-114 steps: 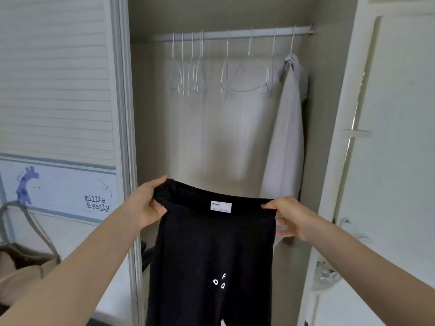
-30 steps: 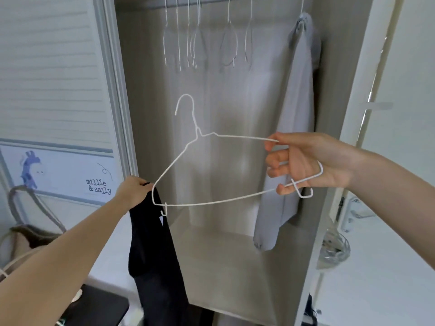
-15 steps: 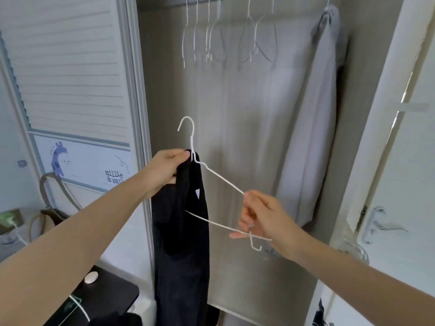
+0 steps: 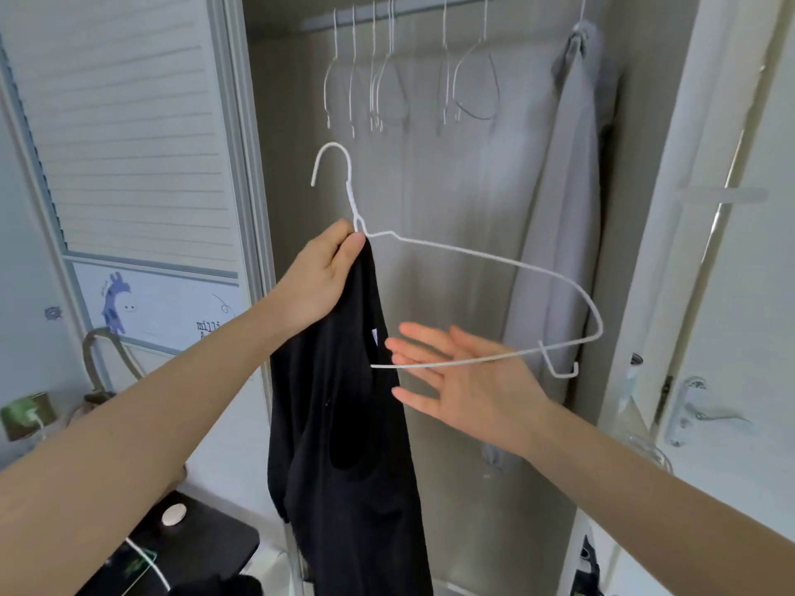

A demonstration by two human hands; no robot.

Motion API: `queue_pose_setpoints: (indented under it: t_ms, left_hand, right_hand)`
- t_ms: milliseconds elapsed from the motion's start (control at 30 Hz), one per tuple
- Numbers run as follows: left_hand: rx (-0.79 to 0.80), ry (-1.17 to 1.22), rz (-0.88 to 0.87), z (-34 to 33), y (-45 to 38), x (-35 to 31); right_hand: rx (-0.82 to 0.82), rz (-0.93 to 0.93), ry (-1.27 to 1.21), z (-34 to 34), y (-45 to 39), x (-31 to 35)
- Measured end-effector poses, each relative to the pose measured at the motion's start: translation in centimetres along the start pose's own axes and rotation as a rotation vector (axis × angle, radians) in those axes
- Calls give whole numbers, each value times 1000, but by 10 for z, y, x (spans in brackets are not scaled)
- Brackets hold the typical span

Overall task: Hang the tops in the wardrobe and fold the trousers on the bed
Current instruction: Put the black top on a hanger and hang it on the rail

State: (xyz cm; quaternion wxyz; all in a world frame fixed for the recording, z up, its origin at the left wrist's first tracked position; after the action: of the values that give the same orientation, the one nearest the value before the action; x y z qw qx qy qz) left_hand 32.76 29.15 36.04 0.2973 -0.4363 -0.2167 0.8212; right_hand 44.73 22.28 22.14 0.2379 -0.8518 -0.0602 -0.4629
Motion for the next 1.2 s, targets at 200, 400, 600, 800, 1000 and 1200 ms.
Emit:
queue_pose_setpoints:
  t_ms: [200, 400, 600, 800, 1000, 1200]
  left_hand:
    - [48, -78, -17, -15, 5, -17]
    - [-89, -98, -24, 7, 5, -19]
    - [-169, -357, 98, 48, 7, 38]
    - [-109, -516, 52, 39, 26, 55]
    - [-57, -514, -92, -4, 36, 8]
    - [49, -343, 55, 12, 35, 53]
  right_hand:
    - [-14, -189, 491, 17, 0, -45]
    - [353, -390, 1624, 42, 24, -75]
    - [240, -176, 2010, 68, 31, 0]
    - [71, 224, 1811, 42, 15, 73]
    - [-265, 282, 1335, 25, -15, 80]
    - [-497, 438, 1075, 31, -7, 125]
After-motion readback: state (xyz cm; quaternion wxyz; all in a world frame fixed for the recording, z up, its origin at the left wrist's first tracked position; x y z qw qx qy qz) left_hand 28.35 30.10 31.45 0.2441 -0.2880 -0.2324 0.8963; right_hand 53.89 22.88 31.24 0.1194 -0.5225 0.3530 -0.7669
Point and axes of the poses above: each hand's wrist, its own y-axis away from the middle knuckle, its own z-axis out of the back of the hand, x = y × z, the point moved 10 cm from there along -y, towards the middle knuckle, and after that the axes turned 13 degrees about z, right-handed, at the moved point
